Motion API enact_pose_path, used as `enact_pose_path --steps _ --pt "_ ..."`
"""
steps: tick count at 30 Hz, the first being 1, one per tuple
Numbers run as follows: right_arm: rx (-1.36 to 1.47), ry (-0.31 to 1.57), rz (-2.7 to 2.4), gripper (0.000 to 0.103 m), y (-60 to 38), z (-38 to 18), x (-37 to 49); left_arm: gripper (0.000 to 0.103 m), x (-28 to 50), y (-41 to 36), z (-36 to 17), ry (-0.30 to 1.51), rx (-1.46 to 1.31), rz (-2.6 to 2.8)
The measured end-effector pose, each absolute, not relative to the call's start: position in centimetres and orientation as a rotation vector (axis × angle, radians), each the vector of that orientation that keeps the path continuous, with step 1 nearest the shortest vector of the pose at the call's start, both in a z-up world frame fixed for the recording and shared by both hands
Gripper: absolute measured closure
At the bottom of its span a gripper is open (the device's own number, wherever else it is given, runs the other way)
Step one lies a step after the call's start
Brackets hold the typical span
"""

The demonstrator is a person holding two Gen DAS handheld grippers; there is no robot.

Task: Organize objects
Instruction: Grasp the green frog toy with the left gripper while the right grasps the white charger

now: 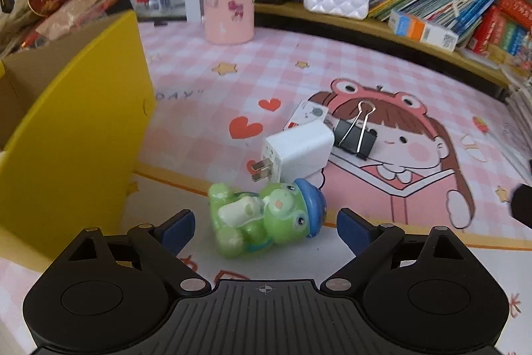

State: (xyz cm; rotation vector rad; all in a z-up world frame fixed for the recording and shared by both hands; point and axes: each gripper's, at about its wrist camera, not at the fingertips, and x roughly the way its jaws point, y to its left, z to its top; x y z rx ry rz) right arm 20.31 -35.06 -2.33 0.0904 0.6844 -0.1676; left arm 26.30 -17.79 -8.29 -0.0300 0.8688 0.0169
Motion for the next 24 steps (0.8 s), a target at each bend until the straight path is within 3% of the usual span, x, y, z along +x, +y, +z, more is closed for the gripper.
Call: enact_pose_path --steps 2,3,4,6,13,18,24 --pt "0.09 0.689 -0.166 0.036 -35.3 -2.4 20.3 0.01 26.8 -17.9 -8.7 0.874 -0.024 0.031" --pt "0.09 0.69 -0.162 0.036 -35.4 -2.5 20.3 0.014 26.8 -17.9 -8.7 0.862 -0.022 0.039" --pt "0.091 0.692 -0.159 0.036 -35.4 -2.5 20.3 0.025 26.7 -17.8 -8.6 0.851 -0.027 0.037" --pt "0.097 0.697 -0.143 0.036 -35.4 -2.6 20.4 0.027 26.4 -17.4 -8.2 0.842 -0.041 0.022" --pt "0.098 0.715 0.023 0.033 -33.5 -3.6 22.8 0.028 21.3 -15.6 -6.4 0.856 0.047 -0.126" --pt "-0.013 0.726 0.24 0.014 -29.6 -5.6 26.3 0.028 18.1 -13.0 -6.2 0.91 0.04 -0.13" --pt "-0.123 0.743 0.358 0.014 -25.2 -8.1 30.4 0.028 16.0 -10.3 -5.2 0.886 -0.036 -0.124"
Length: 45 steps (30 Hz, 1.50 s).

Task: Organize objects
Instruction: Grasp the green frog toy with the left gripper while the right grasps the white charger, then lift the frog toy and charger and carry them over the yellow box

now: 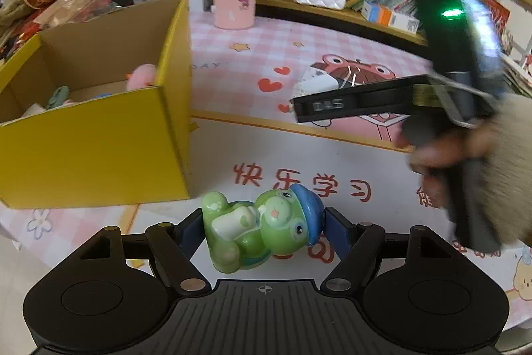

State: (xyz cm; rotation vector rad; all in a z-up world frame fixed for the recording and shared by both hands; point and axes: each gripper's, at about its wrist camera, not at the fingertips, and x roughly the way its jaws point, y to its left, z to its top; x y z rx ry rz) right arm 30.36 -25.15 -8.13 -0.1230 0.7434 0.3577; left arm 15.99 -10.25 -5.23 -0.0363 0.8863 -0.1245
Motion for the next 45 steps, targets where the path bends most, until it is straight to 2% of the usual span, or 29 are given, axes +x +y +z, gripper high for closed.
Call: enact_pose_path --steps 5,7,8,16,31,45 --pt "-0.207 0.748 0.387 0.019 -23.0 -9.4 32.1 0.028 15.1 -9.4 -5.1 0.887 -0.053 -0.103" --pt "-0.225 0.758 0.393 0.034 -22.7 -9.8 32.5 0.028 14.8 -9.1 -5.1 0.886 -0.058 -0.096" --pt "-0.232 0.764 0.388 0.037 -22.6 -10.0 32.7 0.028 14.6 -8.9 -5.1 0.885 -0.059 -0.093" --pt "-0.169 0.755 0.354 0.038 -23.2 -8.2 30.0 0.028 13.8 -7.8 -4.7 0.882 -0.067 -0.1" --pt "0.065 0.742 0.208 0.037 -22.8 -1.0 17.9 0.028 11.5 -3.4 -2.0 0.787 -0.083 -0.162" --pt "0.03 0.796 0.164 0.037 -15.9 -1.2 10.1 0.028 7.9 3.1 -1.5 0.779 -0.108 -0.124"
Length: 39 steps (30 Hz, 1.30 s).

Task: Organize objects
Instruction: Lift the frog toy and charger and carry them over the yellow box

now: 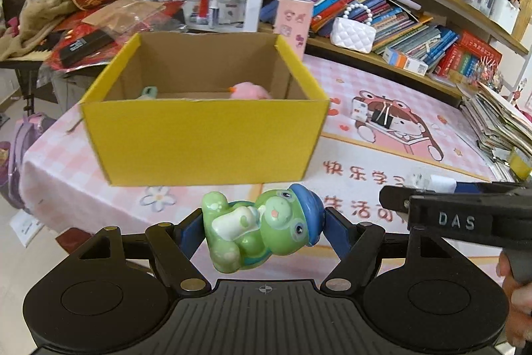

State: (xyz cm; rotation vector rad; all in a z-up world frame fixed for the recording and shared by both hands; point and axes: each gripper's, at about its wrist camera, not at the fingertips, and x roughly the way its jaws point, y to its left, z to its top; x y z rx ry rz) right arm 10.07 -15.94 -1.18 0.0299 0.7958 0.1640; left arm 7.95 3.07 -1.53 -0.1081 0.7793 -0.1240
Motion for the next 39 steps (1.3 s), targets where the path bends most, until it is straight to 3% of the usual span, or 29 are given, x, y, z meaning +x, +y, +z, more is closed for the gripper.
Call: enact_pose_path --steps 24,39 --pt "0.007 0.784 0.253 0.037 -4.7 -1.0 3.0 0.028 0.7 13.1 -0.2 0.715 -0.117 -0.06" --pt "-0.025 0.658 0.23 0.037 -3.7 1.5 4.1 0.028 1.6 14.9 1.7 0.629 -0.133 -0.061"
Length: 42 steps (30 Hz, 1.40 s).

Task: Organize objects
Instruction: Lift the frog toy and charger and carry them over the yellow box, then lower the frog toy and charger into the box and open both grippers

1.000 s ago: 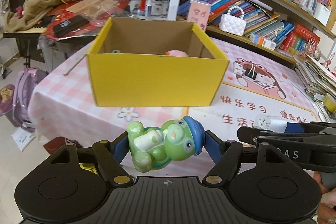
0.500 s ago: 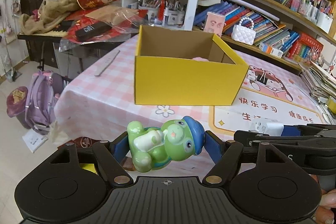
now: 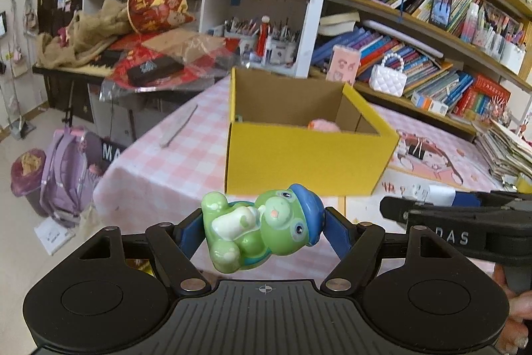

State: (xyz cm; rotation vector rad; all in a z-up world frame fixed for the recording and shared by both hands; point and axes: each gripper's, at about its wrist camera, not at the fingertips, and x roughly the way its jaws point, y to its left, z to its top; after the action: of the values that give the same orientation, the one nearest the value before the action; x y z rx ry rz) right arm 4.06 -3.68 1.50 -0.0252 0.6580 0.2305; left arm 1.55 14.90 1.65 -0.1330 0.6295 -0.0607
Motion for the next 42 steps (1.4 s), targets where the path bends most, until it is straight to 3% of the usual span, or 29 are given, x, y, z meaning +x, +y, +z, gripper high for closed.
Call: enact_pose_path --steps 13,27,42 --pt "-0.001 0.485 0.23 0.037 -4.1 6.6 15.2 0.028 9.8 13.0 4.5 0.522 -0.049 -0.05" --pt "-0.048 0.66 0.348 0.037 -2.1 1.9 27.5 0.026 19.4 8.8 0.4 0.657 0.098 0.007" --pt "-0.18 0.87 0.425 0.037 0.3 -2.7 34.1 0.021 22.6 8.5 -2.2 0.748 0.102 0.043"
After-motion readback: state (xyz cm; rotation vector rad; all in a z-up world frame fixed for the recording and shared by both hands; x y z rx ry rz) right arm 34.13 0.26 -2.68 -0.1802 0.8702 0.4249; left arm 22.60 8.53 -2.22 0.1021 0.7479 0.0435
